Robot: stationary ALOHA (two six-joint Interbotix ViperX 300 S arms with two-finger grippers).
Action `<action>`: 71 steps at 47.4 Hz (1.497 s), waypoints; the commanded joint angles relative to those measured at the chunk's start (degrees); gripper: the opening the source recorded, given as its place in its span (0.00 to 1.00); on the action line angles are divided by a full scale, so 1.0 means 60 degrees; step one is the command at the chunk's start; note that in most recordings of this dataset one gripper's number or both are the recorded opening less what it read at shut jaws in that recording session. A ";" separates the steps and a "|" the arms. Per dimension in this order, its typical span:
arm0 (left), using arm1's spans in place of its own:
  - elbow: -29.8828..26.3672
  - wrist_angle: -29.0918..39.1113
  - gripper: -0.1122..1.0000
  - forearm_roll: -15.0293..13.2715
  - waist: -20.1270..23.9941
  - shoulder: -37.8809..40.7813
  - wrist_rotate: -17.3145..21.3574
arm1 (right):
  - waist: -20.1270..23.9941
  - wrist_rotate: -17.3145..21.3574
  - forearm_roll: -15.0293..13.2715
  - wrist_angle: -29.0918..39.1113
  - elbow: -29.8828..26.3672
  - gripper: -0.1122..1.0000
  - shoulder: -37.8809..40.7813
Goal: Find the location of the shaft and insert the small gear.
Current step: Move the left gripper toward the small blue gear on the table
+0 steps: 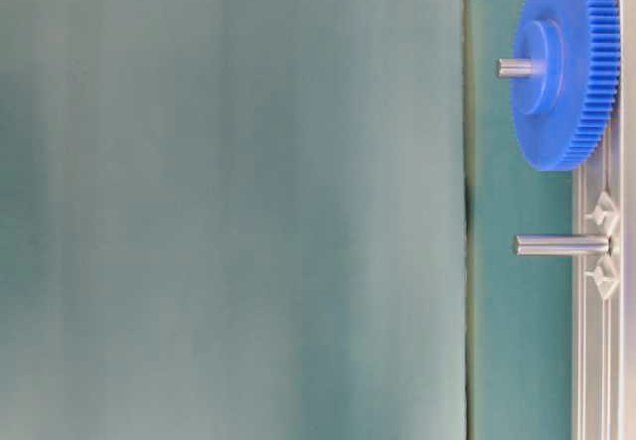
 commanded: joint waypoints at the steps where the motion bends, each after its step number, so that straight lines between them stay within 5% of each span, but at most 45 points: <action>1: 0.0059 0.0059 0.20 0.0117 -0.0322 0.0234 -0.0322 | 0.0029 -0.0029 0.0059 -0.0117 0.0117 0.25 0.0146; 7: 0.0029 0.0205 0.08 0.0117 -0.0586 0.0703 -0.0703 | 0.0059 0.0308 0.0293 -0.0132 0.0410 0.18 0.0146; 14: -0.0117 0.0220 0.08 0.0132 -0.0732 0.1348 -0.0806 | 0.0073 0.0938 0.0293 -0.0015 0.0483 0.10 0.0176; 42: -0.1069 0.2300 0.08 0.0117 -0.0747 0.2651 -0.1113 | -0.0029 0.1230 0.0308 0.2168 0.0425 0.10 0.0132; 71: -0.2373 0.4321 0.08 0.0117 -0.0747 0.4468 -0.1304 | -0.0132 0.1421 0.0308 0.3193 0.0410 0.10 0.0117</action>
